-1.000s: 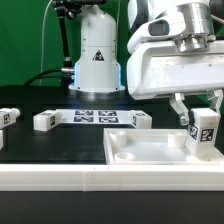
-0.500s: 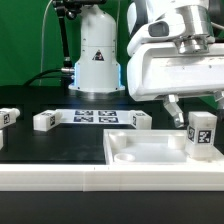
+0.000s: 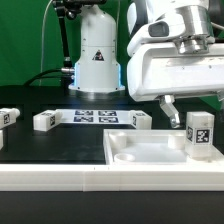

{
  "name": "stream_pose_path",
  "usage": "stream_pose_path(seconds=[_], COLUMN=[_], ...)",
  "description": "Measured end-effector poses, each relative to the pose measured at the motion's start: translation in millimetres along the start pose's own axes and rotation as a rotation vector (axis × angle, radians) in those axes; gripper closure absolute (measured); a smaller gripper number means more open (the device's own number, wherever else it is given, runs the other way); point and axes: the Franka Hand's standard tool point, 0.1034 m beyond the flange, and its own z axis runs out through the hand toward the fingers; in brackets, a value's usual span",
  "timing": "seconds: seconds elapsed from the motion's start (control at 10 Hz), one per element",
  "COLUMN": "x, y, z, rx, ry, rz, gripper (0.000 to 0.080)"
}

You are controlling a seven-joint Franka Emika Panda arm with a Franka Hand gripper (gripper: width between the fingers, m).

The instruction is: Assemble one leg

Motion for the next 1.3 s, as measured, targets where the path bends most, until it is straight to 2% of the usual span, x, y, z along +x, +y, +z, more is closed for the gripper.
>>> stream_pose_path(seconds=[0.1,0.3,0.4,0.7,0.8,1.0,1.2,1.3], x=[0.9,14.5,17.2,14.7,7.1,9.8,5.3,2.1], y=[0.5,3.5,3.5,2.7,0.6,0.0,3.3,0.3], z=[-1.1,-18.0,-21.6,-19.4,-14.3,-8.5,-7.7,-10.6], rx=[0.0,-0.003,-0.001,0.002,0.009,0.008,0.013,0.022], ry=[-0.002,-0.011,-0.024,-0.042,-0.123,-0.255,-0.372,-0.451], rz=[-0.002,-0.017,-0.02,-0.02,0.037,0.09,0.095,0.093], gripper=[0.0151,0.0151,0.0151,0.0151,0.0151,0.0151,0.0151,0.0151])
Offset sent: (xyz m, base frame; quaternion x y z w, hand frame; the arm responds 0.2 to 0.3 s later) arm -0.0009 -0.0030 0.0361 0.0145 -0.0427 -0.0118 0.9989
